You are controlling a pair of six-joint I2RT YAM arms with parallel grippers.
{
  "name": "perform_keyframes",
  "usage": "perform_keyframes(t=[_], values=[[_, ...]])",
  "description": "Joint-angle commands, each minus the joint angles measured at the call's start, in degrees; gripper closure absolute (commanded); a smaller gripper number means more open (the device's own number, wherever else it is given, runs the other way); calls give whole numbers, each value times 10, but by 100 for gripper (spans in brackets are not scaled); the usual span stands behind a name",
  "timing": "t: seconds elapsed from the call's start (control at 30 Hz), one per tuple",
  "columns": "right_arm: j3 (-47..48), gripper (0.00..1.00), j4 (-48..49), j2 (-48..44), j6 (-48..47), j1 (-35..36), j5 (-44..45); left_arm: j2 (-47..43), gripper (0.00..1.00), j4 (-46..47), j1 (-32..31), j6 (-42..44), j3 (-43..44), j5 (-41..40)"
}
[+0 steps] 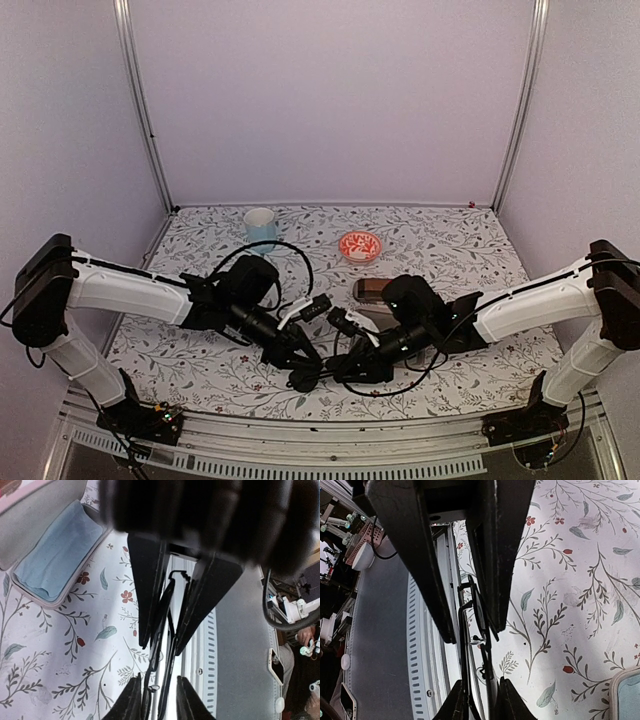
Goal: Organize the sunglasses
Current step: Pass from the left arm to the right, then pass from the right arm to the left
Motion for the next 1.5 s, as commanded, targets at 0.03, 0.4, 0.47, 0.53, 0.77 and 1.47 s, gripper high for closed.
perform_keyframes(t=[0.03, 0.4, 0.47, 0.53, 0.77, 1.47], values=[[-11, 77, 10, -16, 2, -6, -9, 1, 70, 27, -8, 4, -6, 25], [-19, 78, 33, -29, 10, -6, -20, 5, 42, 61, -18, 19, -31, 33], [-21, 78, 40, -31, 12, -6, -23, 8, 41, 67, -19, 19, -33, 25], [-23, 78, 45, -32, 16, -7, -27, 13, 41, 74, -19, 21, -33, 22], [-25, 78, 52, -30, 24, -7, -26, 26, 47, 83, -27, 21, -24, 22], [-51, 78, 107, -44, 50, -13, -36, 6, 53, 186, -29, -2, -72, 30]])
